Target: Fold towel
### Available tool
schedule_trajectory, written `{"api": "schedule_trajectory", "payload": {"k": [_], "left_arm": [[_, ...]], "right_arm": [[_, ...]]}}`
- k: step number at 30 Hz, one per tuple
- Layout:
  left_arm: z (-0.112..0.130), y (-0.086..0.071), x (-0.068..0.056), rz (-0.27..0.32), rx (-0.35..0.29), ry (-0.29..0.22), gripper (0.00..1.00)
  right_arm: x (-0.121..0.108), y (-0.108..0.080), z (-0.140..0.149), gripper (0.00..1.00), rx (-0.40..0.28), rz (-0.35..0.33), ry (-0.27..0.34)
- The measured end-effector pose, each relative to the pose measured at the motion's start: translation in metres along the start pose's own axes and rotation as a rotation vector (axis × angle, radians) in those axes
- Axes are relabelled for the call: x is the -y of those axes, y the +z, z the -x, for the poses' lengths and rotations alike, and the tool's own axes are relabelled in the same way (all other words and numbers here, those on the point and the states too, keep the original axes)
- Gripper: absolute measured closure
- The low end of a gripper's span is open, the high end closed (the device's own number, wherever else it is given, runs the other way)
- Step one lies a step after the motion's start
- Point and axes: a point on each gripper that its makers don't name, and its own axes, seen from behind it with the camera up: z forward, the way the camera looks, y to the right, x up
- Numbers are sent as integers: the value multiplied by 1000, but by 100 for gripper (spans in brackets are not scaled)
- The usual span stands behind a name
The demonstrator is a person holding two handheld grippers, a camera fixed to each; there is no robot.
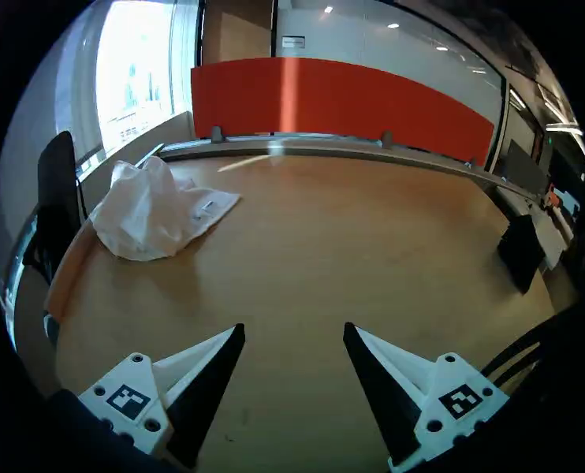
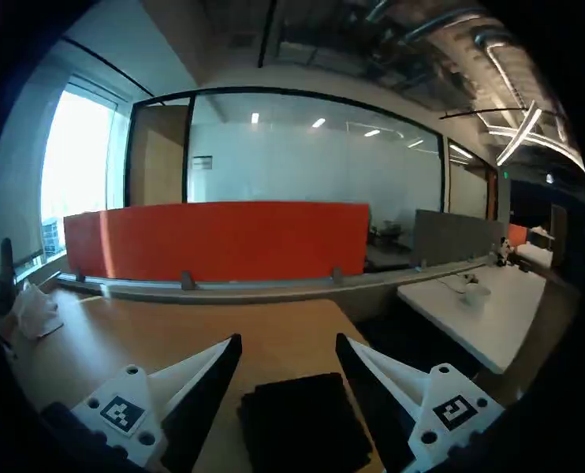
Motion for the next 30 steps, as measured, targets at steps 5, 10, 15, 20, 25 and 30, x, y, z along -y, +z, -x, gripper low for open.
{"api": "schedule_trajectory", "payload": {"k": [5,10,15,20,25,30], "left_arm": [[-26,5,3,-6,-66,-14,7],[-64,6,7,-10,-169,-21,7],[-105,5,14,-33,-292,-12,7],[-137,5,18,-44,-379,1,7],[-163,3,26,-65,-452,0,7],[-187,1,31,-78,-506,-1,7]], "right_arm": [[15,-1,-7,8,-16,-26,-2],[28,-2,-11,8,-26,-44,-3],[41,-3,-14,8,-32,-58,4],[58,-6,-18,8,-41,-85,9],[75,-7,-23,8,-49,-110,6],[96,-7,-32,8,-64,-134,8]]}}
